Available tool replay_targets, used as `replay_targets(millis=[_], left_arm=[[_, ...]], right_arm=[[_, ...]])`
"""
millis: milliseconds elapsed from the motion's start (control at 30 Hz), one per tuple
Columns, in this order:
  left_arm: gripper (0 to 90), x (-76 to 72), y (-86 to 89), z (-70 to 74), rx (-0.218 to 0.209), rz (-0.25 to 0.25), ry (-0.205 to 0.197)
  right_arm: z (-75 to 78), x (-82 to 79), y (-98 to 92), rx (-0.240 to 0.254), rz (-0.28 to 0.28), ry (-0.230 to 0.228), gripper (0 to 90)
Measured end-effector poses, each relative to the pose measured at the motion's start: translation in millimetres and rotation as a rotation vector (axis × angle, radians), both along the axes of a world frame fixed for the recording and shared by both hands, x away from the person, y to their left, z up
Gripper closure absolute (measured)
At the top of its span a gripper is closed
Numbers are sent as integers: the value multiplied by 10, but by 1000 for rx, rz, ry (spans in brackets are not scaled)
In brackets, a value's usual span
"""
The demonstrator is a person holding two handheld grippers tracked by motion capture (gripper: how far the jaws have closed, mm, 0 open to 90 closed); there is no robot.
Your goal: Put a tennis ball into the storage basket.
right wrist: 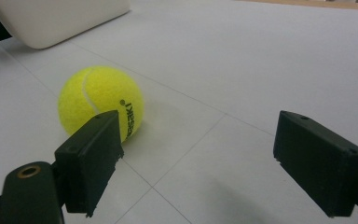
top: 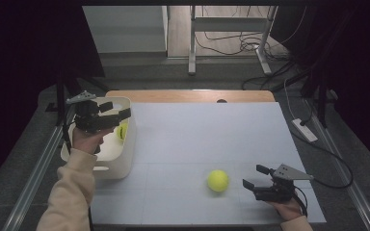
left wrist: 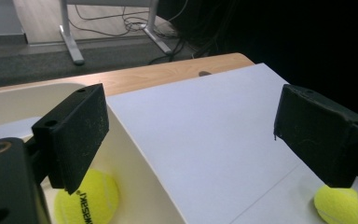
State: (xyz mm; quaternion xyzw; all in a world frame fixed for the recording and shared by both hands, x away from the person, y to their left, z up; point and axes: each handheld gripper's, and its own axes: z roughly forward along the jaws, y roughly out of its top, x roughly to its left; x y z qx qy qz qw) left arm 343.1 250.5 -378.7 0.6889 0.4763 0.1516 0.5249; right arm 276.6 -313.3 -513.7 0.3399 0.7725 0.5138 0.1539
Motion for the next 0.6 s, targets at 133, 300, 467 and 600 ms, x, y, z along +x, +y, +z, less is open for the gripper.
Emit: replay_targets(millis=[133, 300, 467, 600], left_arm=[[114, -24, -49, -29, 2, -17, -5], [116, -48, -132, -59, 4, -49, -6], [116, -64, -210, -77, 5, -76, -8], [116, -81, -287, -80, 11, -104, -14]], right_arm=[[-1, -4, 6, -2, 1, 0, 150], [0, -4, 1, -3, -1, 1, 150], [-1, -5, 1, -4, -1, 1, 150], [-1, -3, 0, -4, -1, 1, 150]])
